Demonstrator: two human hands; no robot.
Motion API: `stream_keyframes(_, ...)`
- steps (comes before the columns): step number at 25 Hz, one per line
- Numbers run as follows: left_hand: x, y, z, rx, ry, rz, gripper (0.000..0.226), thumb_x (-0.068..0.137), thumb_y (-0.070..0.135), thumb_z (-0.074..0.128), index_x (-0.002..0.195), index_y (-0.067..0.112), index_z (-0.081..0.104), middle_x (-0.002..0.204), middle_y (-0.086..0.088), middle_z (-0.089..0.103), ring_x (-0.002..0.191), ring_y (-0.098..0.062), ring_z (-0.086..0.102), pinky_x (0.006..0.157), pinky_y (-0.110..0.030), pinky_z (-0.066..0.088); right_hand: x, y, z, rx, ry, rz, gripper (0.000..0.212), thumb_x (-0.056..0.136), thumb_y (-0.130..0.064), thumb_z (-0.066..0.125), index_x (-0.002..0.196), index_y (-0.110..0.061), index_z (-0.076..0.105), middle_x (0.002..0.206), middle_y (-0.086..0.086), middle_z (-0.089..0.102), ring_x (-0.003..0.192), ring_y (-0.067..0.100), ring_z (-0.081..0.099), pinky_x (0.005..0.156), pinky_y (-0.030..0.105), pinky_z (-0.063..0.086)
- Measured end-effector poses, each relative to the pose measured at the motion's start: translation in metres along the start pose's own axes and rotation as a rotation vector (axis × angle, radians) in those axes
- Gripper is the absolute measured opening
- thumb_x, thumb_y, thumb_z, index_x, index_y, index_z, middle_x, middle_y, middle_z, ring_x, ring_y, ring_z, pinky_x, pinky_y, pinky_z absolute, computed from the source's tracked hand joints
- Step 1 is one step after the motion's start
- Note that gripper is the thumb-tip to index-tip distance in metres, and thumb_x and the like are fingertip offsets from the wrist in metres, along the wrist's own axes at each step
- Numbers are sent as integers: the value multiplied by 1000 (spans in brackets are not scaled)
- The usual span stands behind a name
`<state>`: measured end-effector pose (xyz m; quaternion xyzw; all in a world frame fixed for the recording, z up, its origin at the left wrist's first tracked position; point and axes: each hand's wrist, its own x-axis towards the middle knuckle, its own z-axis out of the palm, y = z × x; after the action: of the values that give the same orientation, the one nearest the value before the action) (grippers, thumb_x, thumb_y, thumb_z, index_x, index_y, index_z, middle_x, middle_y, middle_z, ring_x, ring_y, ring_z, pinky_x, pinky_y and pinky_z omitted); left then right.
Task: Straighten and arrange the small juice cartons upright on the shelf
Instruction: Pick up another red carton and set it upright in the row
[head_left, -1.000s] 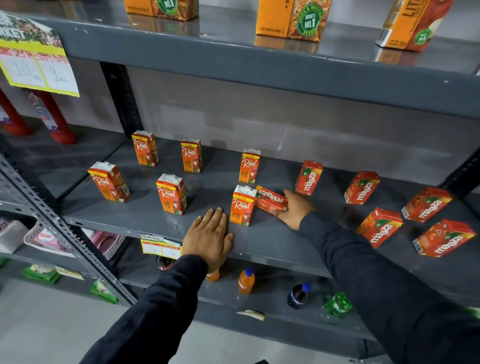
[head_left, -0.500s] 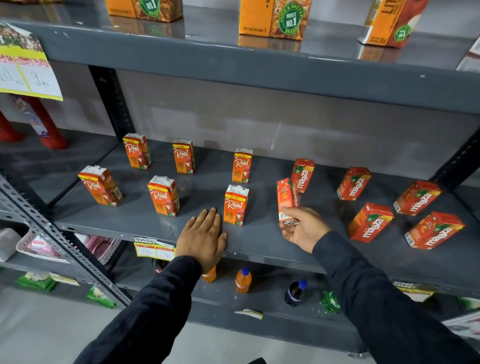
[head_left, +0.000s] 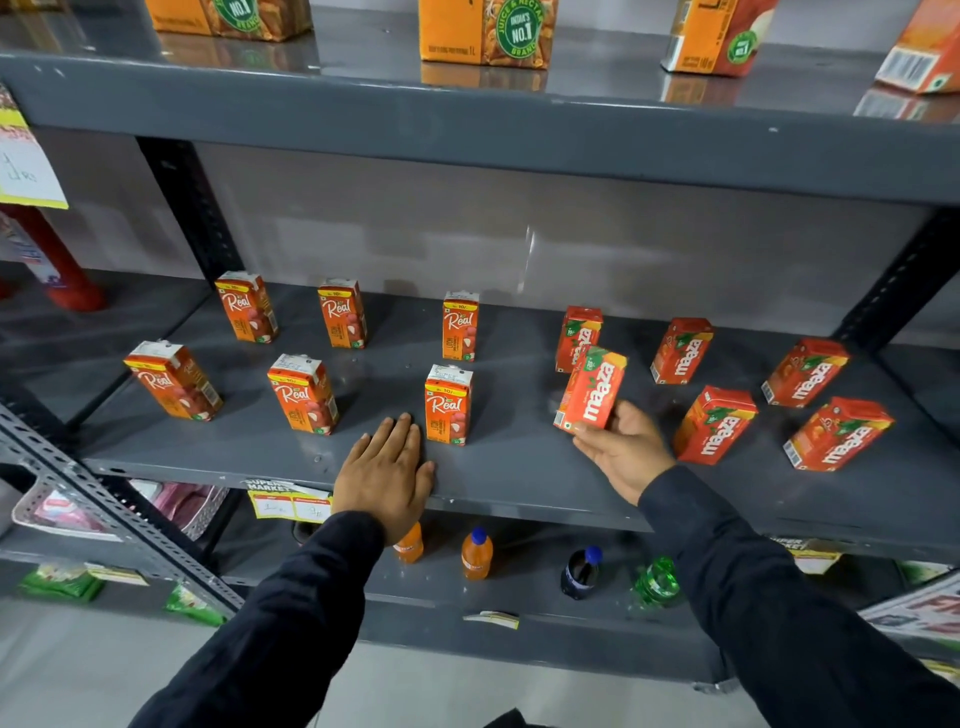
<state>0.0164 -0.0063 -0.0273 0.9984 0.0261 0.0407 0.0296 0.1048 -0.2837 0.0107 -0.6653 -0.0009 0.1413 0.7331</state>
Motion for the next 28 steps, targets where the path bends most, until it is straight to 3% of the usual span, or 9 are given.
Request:
stream_keyframes(3,0,1,0,8,-13,-3,76,85,55,-2,147,13,14,157,-5,12,143,-22,6,114,-37,5,-1,2,-10,-108,38,-21,36,78,1,69,106,-18,57,115,10,66,111,25,62,101,47,46)
stream_keyframes(8,0,2,-1,20,-22,-13,75,86,55,-1,147,14,12,157,-5,10,143,-21,5,113,-37,4,-4,0,-11,-226,64,-61,38,77,-1,71,100,-25,54,104,-3,66,106,20,62,98,42,48)
stream_keyframes(12,0,1,-1,27,-24,-14,74,86,55,-1,147,14,11,157,-4,10,143,-21,5,113,-36,4,-3,-4,-13,-428,64,-91,49,76,-6,74,114,-20,46,111,0,61,106,18,60,92,33,46)
stream_keyframes(16,1,3,-2,25,-29,-22,68,91,52,6,147,13,11,157,-4,9,143,-20,4,114,-37,4,-5,-4,-15,-743,71,-130,45,77,-20,74,114,-18,48,102,-6,60,91,12,58,81,29,41)
stream_keyframes(22,1,3,-2,24,-37,-23,64,95,50,12,147,14,9,157,-4,7,143,-20,2,113,-36,2,3,1,-16,-823,67,-145,39,80,-25,71,113,-18,52,111,3,65,102,23,62,89,36,47)
stream_keyframes(28,1,2,1,33,-18,-22,70,90,52,4,147,14,12,157,-4,10,143,-20,5,112,-35,2,7,5,-19,-919,69,-112,36,81,-31,69,111,-20,54,114,5,67,104,26,63,91,44,50)
